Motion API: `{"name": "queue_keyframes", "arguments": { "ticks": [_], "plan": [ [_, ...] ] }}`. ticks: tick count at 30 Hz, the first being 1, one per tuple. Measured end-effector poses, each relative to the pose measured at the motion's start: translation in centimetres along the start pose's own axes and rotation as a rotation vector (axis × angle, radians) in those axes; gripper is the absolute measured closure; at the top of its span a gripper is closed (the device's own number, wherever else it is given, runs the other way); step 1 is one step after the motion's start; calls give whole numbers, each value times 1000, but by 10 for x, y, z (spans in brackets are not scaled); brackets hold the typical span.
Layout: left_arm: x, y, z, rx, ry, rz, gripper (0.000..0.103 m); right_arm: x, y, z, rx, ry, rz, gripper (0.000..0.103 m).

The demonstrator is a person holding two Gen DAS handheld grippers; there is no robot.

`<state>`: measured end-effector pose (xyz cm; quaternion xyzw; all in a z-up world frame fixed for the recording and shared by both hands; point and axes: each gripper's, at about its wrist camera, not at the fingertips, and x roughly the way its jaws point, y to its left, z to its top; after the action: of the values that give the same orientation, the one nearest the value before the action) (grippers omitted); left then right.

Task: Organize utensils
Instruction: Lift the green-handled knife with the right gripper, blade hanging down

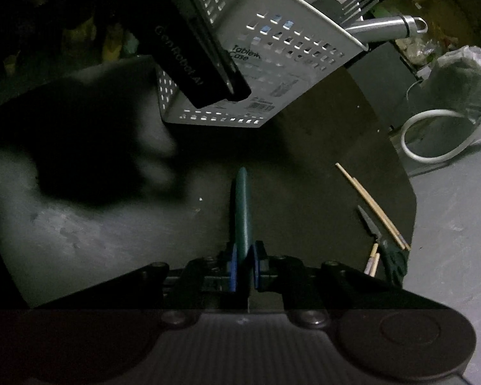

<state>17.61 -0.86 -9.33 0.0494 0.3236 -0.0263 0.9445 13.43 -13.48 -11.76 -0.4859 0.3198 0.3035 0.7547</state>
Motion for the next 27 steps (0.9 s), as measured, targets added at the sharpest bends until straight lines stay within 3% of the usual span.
{"name": "queue_keyframes", "arguments": {
  "ticks": [5, 15, 19, 27],
  "plan": [
    [0, 0, 0, -1, 0, 1, 25, 2, -16, -3, 99, 6, 72, 92],
    [-1, -1, 0, -2, 0, 7, 25, 15, -97, -31, 547, 18, 332, 92],
    [0, 0, -1, -5, -1, 12, 24, 16, -111, -41, 600, 24, 384, 92],
    [0, -1, -3, -11, -2, 17, 24, 25, -103, -33, 515, 48, 406, 91]
  ]
}}
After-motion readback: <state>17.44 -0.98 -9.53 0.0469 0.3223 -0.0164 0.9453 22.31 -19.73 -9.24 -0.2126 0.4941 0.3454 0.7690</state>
